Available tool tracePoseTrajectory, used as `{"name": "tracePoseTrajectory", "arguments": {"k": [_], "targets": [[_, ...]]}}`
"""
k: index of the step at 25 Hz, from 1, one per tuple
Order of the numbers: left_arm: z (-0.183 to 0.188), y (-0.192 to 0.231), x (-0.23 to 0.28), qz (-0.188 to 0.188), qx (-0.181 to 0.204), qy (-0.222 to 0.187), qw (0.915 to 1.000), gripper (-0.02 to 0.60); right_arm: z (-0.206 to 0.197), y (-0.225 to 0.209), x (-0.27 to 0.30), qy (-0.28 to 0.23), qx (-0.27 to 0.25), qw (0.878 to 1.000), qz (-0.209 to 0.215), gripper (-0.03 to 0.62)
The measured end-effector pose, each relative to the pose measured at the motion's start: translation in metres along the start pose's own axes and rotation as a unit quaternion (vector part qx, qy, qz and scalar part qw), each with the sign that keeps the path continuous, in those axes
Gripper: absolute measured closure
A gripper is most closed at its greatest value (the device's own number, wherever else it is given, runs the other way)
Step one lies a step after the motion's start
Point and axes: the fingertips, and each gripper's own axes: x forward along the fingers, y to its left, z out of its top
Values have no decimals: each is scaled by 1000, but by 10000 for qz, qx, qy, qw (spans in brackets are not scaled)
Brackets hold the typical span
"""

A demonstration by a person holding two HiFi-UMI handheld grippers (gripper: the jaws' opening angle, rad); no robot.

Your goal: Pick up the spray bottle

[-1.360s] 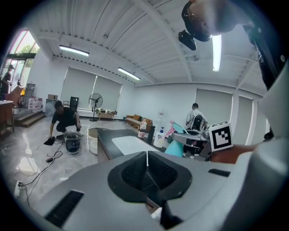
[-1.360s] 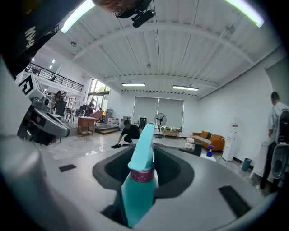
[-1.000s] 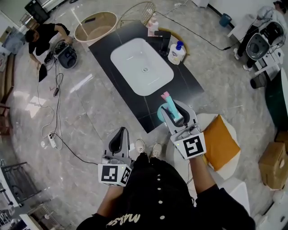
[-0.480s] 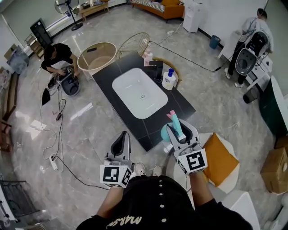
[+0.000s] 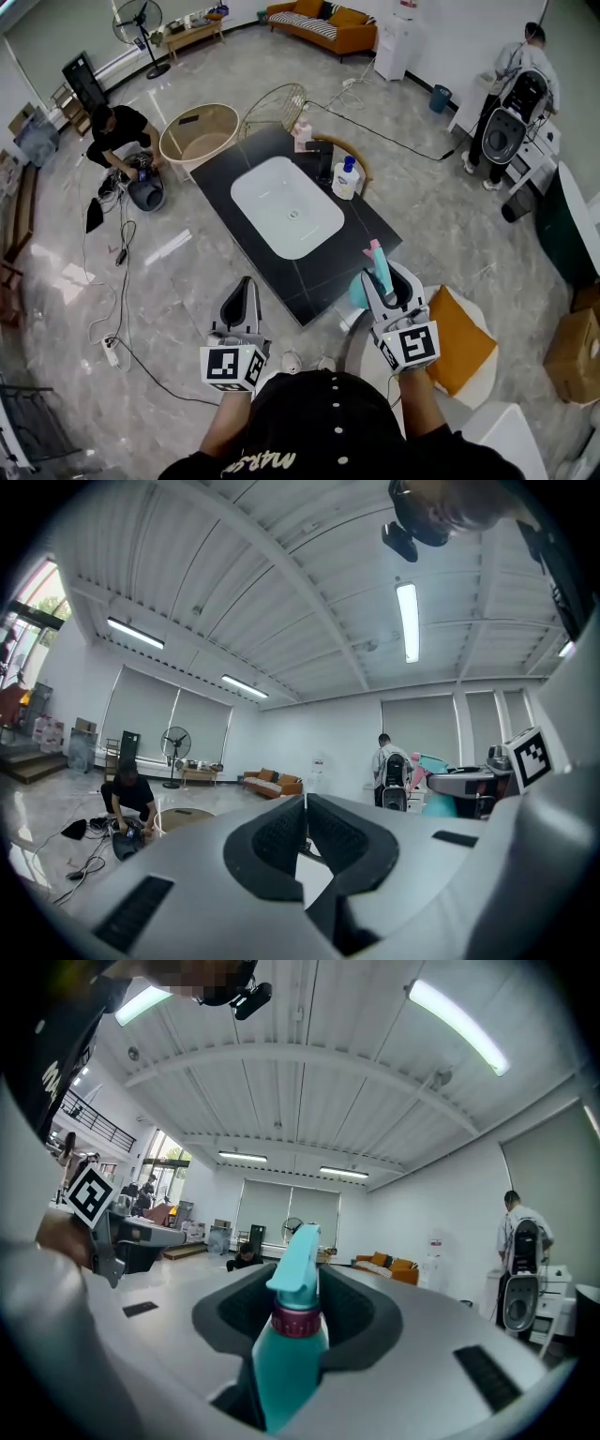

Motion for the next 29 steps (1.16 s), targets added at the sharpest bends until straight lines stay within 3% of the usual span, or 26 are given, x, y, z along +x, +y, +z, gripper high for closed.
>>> {"name": "tracePoseTrajectory", "arguments": {"k": [29], "targets": [[-3,-9,-2,162,14,-30,9999,565,9,7,14,-255,-2,9990,368,464]]}}
